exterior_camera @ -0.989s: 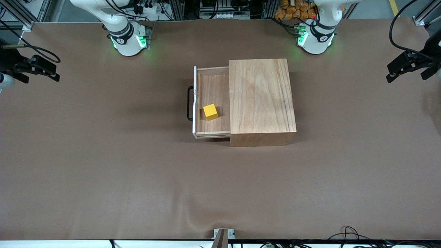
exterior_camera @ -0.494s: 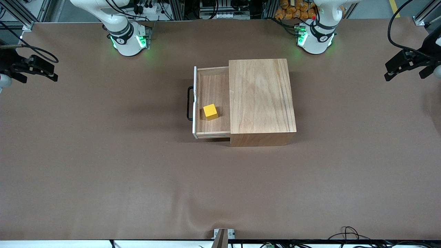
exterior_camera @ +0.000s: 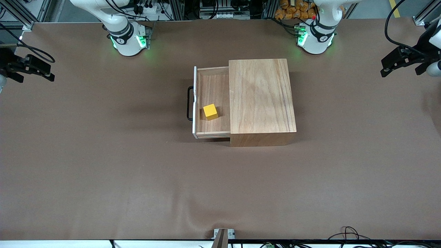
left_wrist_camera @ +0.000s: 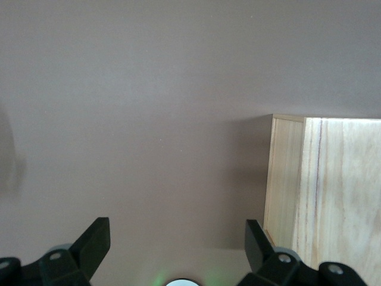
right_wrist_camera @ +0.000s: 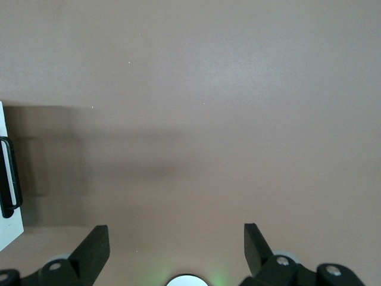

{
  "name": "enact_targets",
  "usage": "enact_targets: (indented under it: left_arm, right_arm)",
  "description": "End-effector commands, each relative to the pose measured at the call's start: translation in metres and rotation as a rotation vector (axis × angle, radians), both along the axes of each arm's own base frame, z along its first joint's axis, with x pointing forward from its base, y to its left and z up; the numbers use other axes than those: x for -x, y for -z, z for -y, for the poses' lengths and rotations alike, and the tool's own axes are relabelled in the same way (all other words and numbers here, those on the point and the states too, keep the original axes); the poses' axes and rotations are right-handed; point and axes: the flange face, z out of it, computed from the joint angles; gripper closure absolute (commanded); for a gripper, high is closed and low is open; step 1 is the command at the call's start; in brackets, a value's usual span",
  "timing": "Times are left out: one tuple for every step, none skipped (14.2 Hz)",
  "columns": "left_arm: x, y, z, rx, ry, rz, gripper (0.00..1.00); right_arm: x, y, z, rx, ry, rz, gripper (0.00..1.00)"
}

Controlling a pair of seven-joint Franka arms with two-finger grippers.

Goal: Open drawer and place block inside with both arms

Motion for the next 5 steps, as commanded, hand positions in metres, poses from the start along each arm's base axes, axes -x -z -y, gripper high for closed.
enact_targets:
  left_arm:
    - [0.0083,-0.0085,0.0051,-0.013,0.036,0.003,0.00]
    - [0.0075,-0.0125,0.0034,-0.011,0.034,0.012,0.00]
    - [0.0057,-0.0137,0.0033,-0.008,0.033,0.015,0.00]
    - [0.0051,-0.0136,0.0024,-0.008,0.037,0.015,0.00]
    - [0.0049,-0.0136,0.0008,-0.008,0.045,0.014,0.00]
  right_arm:
    - [0.0021,-0.0052,-0.0006,0.000,-0.003,0.007,0.00]
    - [0.0022,-0.0051,-0.0031,0.000,-0.009,0.005,0.00]
    - [0.0020,-0.0052,-0.0031,0.000,-0.009,0.007,0.00]
    - [0.0021,-0.0045,-0.0007,0.000,-0.004,0.005,0.00]
    - [0.0023,-0.0051,0.0001,0.000,-0.003,0.005,0.00]
